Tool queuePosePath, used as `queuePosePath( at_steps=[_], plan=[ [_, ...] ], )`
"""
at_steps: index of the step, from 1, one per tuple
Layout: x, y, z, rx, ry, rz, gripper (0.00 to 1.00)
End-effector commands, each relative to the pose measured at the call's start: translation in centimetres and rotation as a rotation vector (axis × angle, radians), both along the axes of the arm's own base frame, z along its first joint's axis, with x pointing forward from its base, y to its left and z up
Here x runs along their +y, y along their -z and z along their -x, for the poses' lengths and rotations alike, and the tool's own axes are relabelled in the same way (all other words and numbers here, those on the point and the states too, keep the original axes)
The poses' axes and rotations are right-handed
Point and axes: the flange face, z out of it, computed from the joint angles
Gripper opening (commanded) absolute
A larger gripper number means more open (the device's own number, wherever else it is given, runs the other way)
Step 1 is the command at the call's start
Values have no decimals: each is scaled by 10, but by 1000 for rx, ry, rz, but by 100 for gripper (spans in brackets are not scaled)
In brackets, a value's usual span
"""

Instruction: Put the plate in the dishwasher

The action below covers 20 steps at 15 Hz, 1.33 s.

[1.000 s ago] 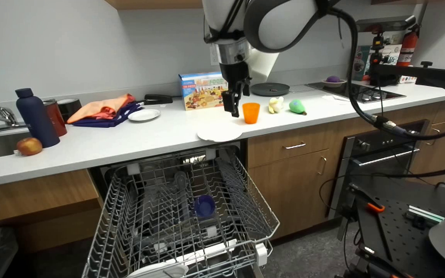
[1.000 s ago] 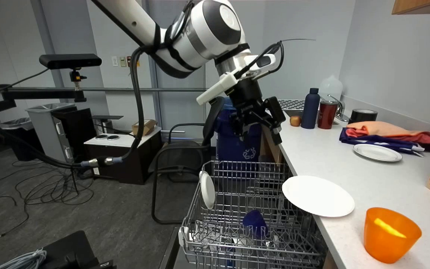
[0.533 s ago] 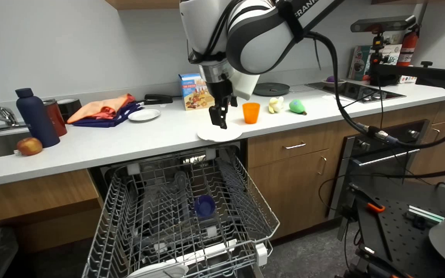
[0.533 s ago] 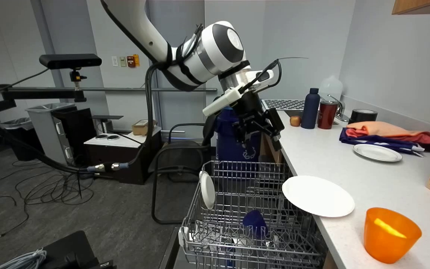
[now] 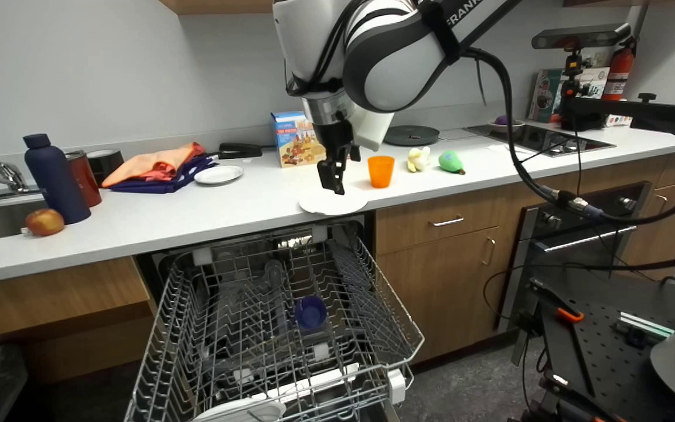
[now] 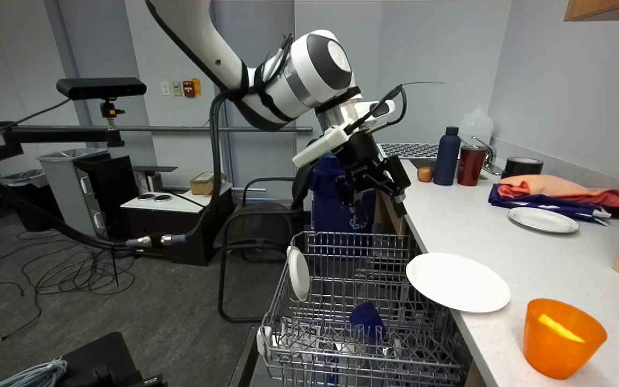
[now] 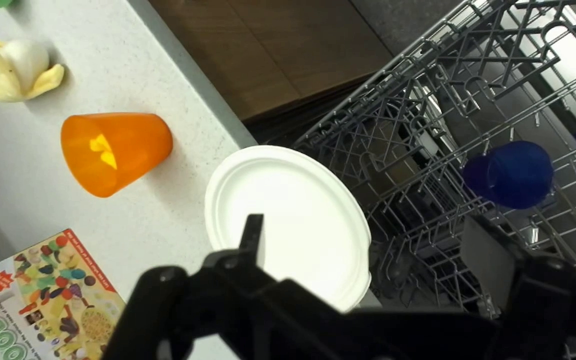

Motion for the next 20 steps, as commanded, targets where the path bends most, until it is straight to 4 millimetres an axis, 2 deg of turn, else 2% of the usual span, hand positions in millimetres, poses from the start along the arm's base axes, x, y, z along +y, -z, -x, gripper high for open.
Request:
queuePosePath(
  at_steps=[1, 9, 16, 17, 20],
  plan=[
    [0, 9, -6, -20, -2, 21, 100],
    [2, 47, -33, -43, 21, 83, 100],
    [-1, 69, -56, -58, 1, 194, 100],
    [-28, 78, -46, -53, -3, 200, 100],
    [-50, 95, -45, -25, 23, 243, 100]
  ],
)
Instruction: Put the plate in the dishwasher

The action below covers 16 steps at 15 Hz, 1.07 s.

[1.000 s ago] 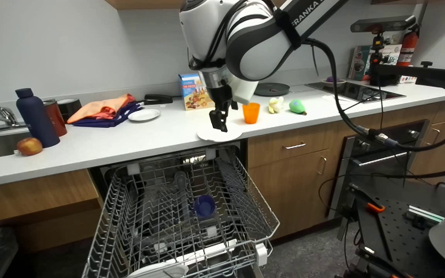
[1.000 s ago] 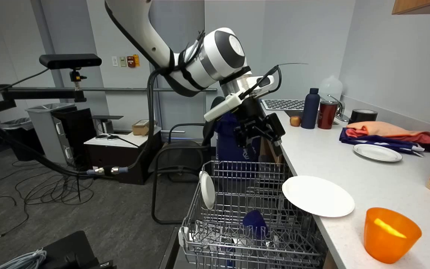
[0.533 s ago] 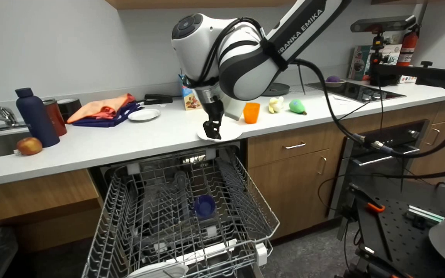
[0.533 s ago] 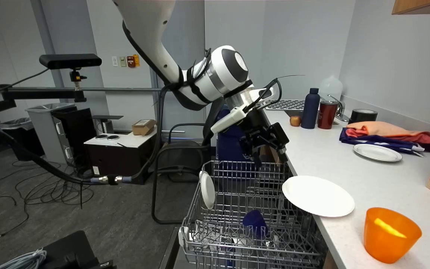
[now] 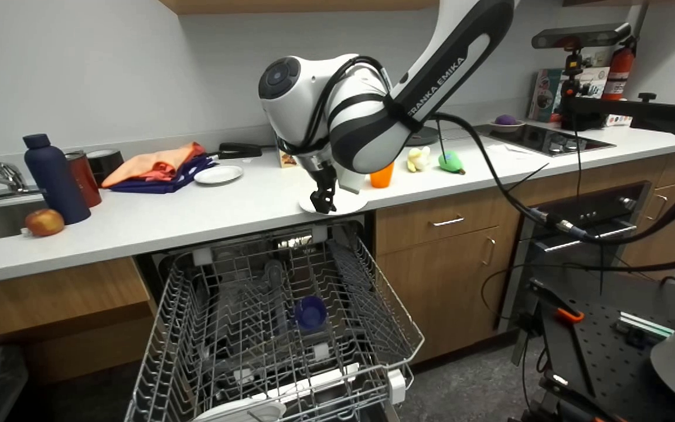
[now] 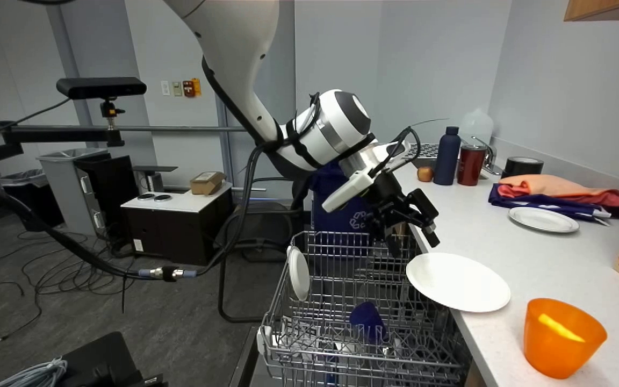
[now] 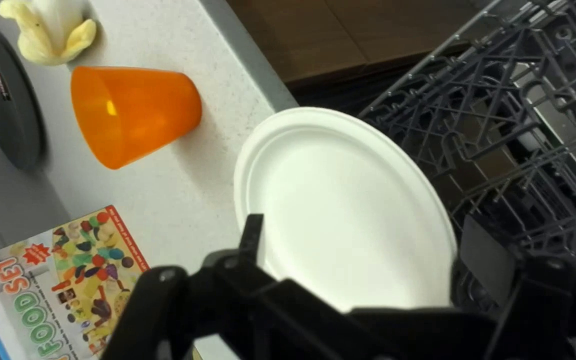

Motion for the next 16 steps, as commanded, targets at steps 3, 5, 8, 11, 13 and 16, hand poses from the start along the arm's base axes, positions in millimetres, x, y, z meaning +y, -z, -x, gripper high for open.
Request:
queuePosePath(
  at_steps=[3, 5, 8, 11, 13, 16],
  plan=[
    [-40, 27, -1, 16, 41, 71, 100],
    [-33, 27, 2, 34, 34, 37, 100],
    [-10, 5, 5, 19, 6, -43, 100],
    [19, -27, -4, -31, -14, -135, 100],
    [31, -38, -9, -43, -37, -152, 100],
    [44, -33, -15, -38, -56, -139, 100]
  ],
)
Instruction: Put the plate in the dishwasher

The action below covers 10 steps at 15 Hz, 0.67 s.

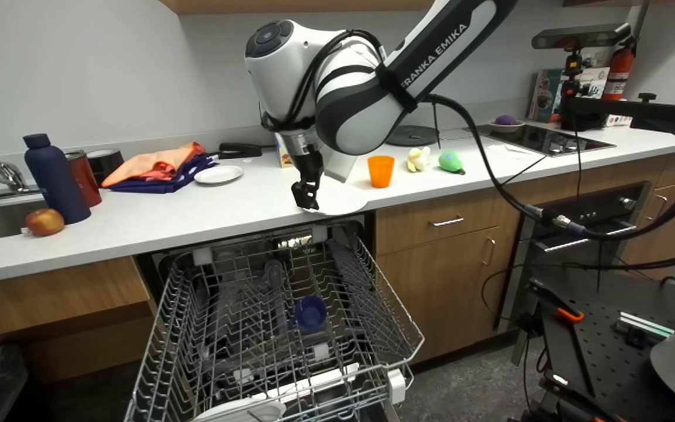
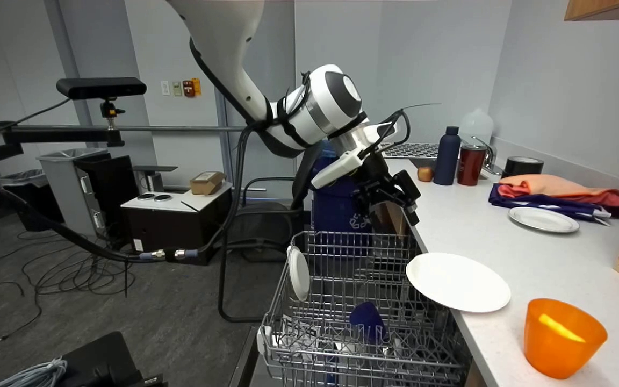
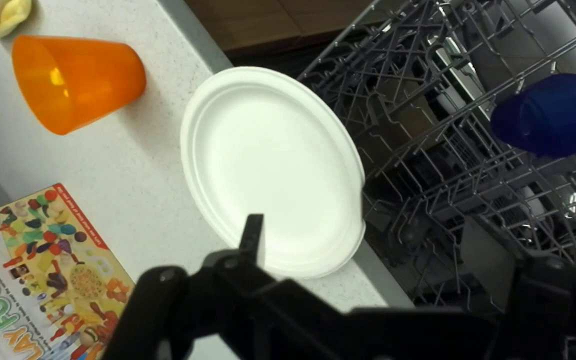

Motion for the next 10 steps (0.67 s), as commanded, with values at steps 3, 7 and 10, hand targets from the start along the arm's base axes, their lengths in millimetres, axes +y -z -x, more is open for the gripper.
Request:
queuePosePath(
  at_steps=[3, 7, 10],
  plan=[
    [17, 19, -14, 24, -39, 36, 100],
    [-10, 33, -3, 29, -55, 88, 100],
    [-40, 37, -4, 25, -45, 171, 100]
  ],
)
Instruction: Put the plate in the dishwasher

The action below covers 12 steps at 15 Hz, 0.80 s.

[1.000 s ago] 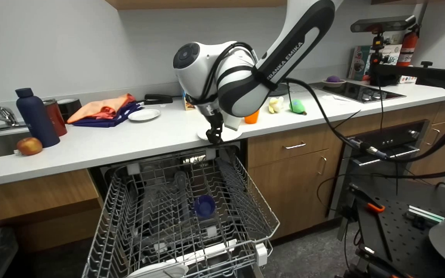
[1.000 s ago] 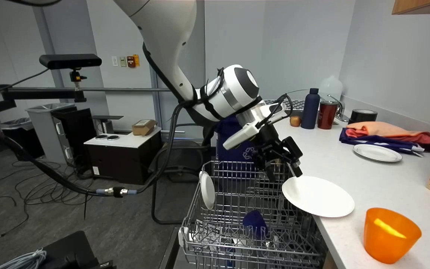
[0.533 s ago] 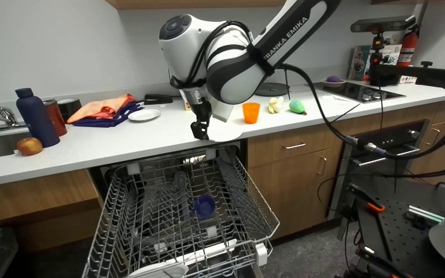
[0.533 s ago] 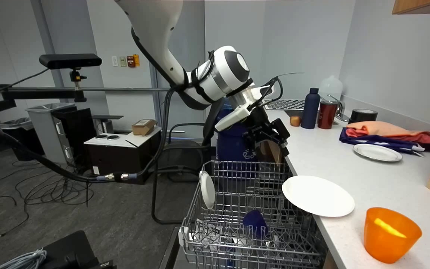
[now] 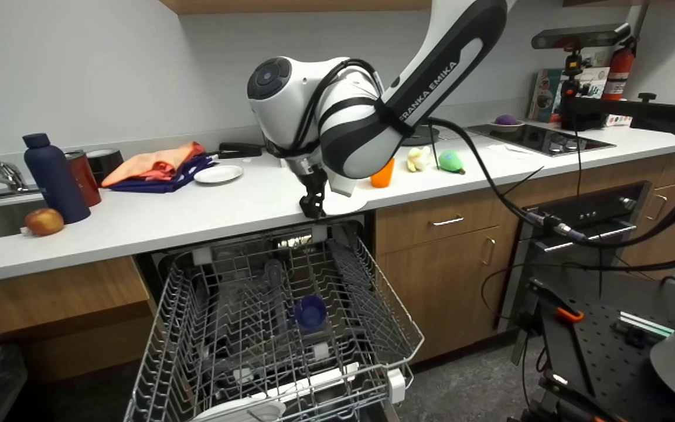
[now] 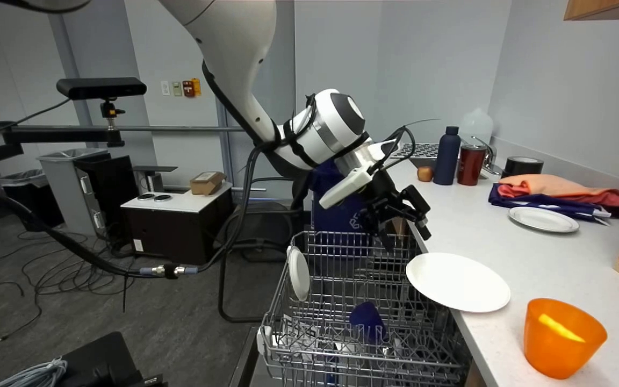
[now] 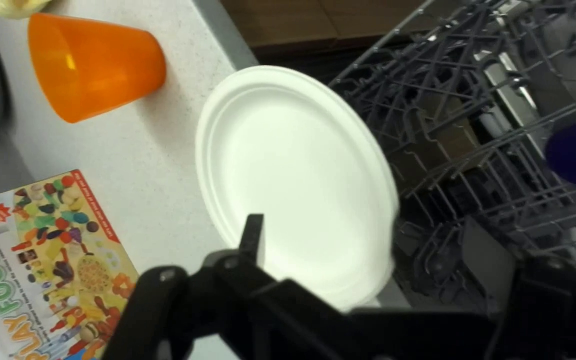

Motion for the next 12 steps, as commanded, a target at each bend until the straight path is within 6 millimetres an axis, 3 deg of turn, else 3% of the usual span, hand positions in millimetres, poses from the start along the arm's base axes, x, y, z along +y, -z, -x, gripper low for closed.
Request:
queuePosePath(
  at_steps=[1, 5, 12],
  plan=[
    [-33, 2, 0, -21, 2, 75, 100],
    [-36, -2, 5, 10, 32, 28, 100],
    [-35, 9, 7, 12, 90, -12, 100]
  ],
)
